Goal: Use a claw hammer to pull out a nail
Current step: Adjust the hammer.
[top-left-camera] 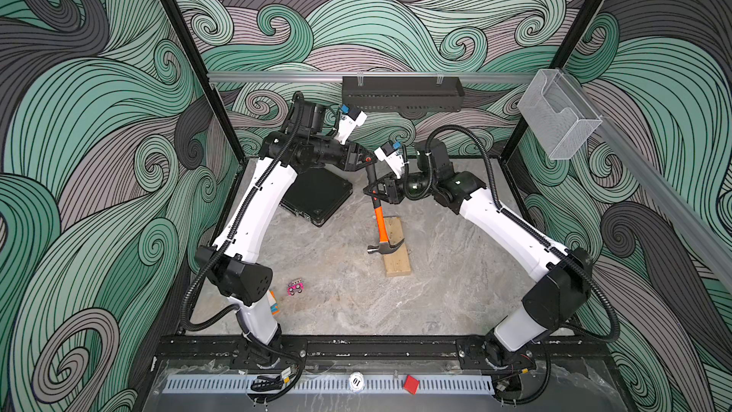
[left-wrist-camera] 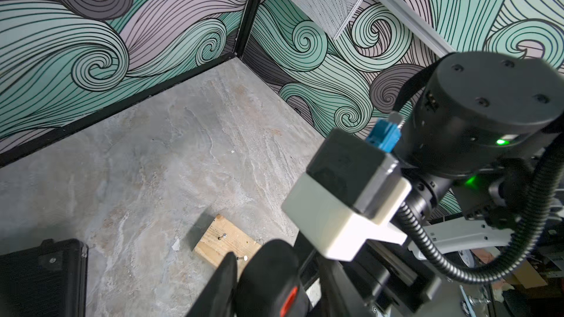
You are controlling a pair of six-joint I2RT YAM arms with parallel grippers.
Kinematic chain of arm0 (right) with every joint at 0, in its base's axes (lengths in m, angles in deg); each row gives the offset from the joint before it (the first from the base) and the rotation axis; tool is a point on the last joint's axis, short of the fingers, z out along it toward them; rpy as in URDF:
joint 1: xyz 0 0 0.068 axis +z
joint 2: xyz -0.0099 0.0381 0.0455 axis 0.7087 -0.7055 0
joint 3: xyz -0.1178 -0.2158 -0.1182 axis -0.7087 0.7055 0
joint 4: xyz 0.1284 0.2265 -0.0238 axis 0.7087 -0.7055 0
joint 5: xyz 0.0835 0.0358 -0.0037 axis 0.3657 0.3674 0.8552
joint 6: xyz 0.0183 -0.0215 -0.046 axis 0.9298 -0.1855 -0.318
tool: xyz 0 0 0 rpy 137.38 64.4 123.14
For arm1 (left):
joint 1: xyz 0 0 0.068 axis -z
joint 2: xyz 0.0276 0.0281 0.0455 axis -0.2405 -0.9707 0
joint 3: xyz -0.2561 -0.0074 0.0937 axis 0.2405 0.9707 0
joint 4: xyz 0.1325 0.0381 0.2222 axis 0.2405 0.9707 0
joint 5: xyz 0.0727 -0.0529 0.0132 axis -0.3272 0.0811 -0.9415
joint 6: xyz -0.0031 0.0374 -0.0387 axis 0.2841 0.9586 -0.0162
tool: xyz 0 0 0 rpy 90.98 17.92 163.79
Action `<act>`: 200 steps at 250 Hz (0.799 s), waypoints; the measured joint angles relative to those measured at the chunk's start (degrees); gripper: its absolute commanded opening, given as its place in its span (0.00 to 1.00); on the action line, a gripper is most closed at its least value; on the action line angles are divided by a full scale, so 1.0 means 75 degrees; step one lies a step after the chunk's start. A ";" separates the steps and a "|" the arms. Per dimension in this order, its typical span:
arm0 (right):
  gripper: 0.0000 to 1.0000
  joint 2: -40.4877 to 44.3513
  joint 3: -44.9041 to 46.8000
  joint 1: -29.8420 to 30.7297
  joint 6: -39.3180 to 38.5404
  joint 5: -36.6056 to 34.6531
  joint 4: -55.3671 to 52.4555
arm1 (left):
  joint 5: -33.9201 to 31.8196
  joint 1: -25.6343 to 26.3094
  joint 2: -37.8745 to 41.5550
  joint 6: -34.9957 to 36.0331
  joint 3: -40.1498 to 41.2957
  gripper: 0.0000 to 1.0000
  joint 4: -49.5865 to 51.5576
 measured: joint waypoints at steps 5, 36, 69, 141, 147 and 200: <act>0.00 0.0000 0.0029 -0.0003 0.0009 -0.0032 0.0003 | -0.0038 0.0000 0.0055 0.0000 0.0067 0.48 -0.0015; 0.00 0.0003 0.0323 -0.0061 0.0125 -0.0358 0.0052 | -0.0347 -0.0006 0.0495 -0.0038 0.0670 0.53 -0.0178; 0.00 0.0079 0.0682 -0.0213 0.0312 -0.0880 0.0207 | -0.0790 -0.0035 0.1151 -0.0195 0.1714 0.59 -0.0539; 0.00 0.0551 0.1186 -0.0350 0.0950 -0.2323 0.0621 | -0.1979 -0.0096 0.2608 -0.0924 0.3864 0.74 -0.1693; 0.00 0.0592 0.1215 -0.0350 0.1037 -0.2486 0.0670 | -0.2034 -0.0076 0.2696 -0.0982 0.4001 0.74 -0.1818; 0.00 0.0924 0.1545 -0.0425 0.1871 -0.3713 0.1075 | -0.2550 0.0507 0.3051 -0.1323 0.5109 0.74 -0.2830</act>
